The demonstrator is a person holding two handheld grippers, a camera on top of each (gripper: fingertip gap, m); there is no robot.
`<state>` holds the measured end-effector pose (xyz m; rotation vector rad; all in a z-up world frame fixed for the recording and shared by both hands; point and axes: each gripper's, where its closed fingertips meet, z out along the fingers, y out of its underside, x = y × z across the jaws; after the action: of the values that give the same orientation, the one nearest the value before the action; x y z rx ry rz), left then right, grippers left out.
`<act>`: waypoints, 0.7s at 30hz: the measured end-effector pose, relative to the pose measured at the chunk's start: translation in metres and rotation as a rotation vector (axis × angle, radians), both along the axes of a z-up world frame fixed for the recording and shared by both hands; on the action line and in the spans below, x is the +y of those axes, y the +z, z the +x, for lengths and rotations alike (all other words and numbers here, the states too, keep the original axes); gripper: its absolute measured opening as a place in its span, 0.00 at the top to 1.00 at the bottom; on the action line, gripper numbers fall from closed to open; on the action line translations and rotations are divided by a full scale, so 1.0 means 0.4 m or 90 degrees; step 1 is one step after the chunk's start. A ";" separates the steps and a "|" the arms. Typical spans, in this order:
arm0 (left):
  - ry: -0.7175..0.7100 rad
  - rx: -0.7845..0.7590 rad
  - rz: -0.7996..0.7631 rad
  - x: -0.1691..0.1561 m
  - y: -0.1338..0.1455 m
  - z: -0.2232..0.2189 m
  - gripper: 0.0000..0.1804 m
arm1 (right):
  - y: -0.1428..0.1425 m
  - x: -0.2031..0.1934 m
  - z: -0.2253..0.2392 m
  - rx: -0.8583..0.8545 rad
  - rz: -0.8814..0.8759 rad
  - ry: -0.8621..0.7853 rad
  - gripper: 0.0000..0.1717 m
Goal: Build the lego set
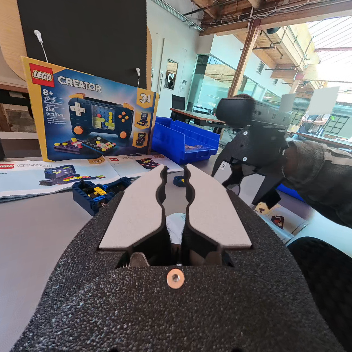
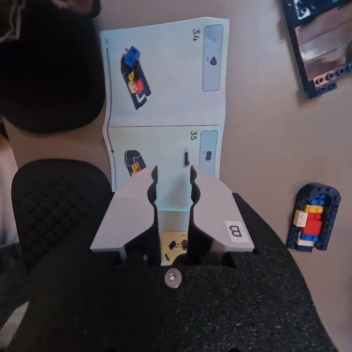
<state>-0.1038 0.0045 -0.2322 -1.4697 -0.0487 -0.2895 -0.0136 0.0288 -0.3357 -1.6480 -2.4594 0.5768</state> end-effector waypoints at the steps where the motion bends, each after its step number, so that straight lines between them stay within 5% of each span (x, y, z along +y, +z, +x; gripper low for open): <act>1: -0.004 -0.002 -0.001 0.000 0.000 0.003 0.91 | 0.000 0.004 -0.006 0.004 0.001 -0.018 0.81; 9: -0.009 0.009 -0.008 0.003 -0.004 0.008 0.91 | 0.002 0.027 -0.022 0.006 0.049 0.010 0.86; 15: -0.009 0.005 -0.009 0.004 -0.004 0.006 0.91 | -0.015 0.005 0.008 -0.012 0.074 0.237 0.86; 21: -0.009 0.001 -0.010 0.005 -0.005 0.004 0.90 | -0.019 0.010 -0.011 -0.003 0.066 0.207 0.87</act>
<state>-0.1021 0.0065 -0.2341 -1.4872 -0.0387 -0.3003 -0.0181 0.0327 -0.3433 -1.2220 -2.7297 0.4706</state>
